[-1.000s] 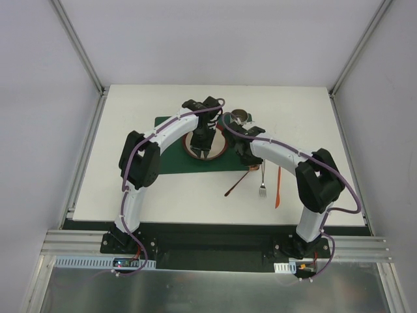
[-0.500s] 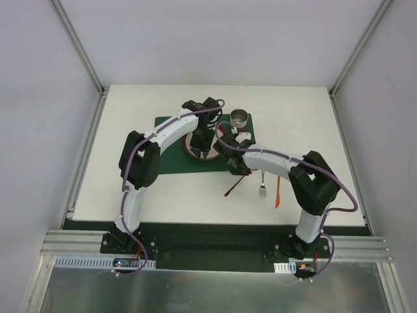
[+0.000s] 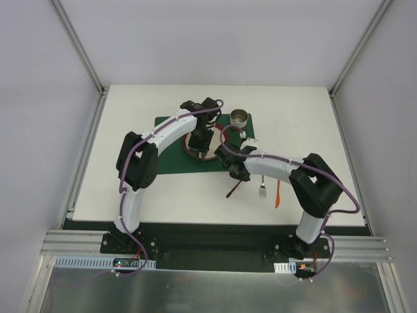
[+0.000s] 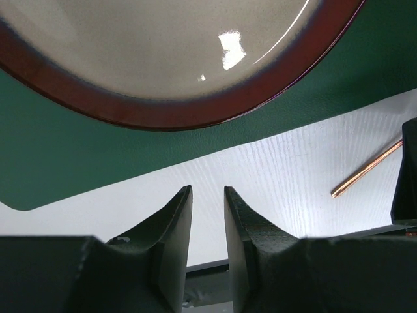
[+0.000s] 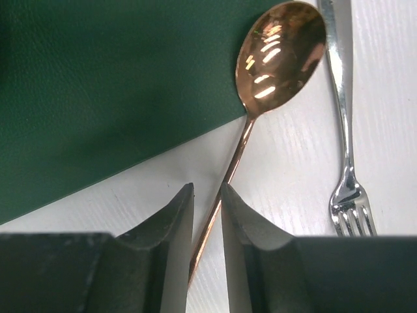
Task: Set the dinner table for one person
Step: Pick up the spoon from the center of the board.
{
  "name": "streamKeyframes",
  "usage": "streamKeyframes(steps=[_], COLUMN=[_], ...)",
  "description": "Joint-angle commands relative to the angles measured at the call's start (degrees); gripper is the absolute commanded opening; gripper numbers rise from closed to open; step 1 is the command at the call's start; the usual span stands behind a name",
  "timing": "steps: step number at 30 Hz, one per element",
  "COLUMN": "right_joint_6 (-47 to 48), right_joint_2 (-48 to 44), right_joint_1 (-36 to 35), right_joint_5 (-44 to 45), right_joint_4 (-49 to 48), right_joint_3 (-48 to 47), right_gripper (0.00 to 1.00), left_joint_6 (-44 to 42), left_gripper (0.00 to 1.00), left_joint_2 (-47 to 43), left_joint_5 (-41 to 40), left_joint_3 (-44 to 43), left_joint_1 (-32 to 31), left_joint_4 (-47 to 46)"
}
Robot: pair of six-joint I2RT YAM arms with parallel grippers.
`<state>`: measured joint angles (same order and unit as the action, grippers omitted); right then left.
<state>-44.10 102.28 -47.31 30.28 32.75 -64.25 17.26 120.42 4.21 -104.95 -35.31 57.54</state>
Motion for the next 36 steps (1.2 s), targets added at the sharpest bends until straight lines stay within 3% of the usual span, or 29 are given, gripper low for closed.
streamKeyframes(steps=[1, 20, 36], right_joint_6=[-6.35, -13.82, -14.35], right_joint_2=[-4.10, -5.51, -4.02], right_joint_1=[-1.12, -4.98, -4.98], right_joint_5=[3.90, 9.18, 8.65], right_joint_4=[0.99, 5.83, 6.36], right_joint_3=[0.97, 1.93, 1.06], right_gripper=[0.27, 0.27, 0.28], left_joint_6=[-0.21, -0.12, -0.21], left_gripper=[0.25, 0.23, 0.22], left_joint_2=[-2.74, -2.47, -2.12], left_joint_5=[-0.78, -1.57, -1.92], left_joint_3=[0.53, 1.32, 1.24], left_joint_1=[-0.55, -0.55, -0.55], left_joint_4=[1.70, 1.70, 1.70])
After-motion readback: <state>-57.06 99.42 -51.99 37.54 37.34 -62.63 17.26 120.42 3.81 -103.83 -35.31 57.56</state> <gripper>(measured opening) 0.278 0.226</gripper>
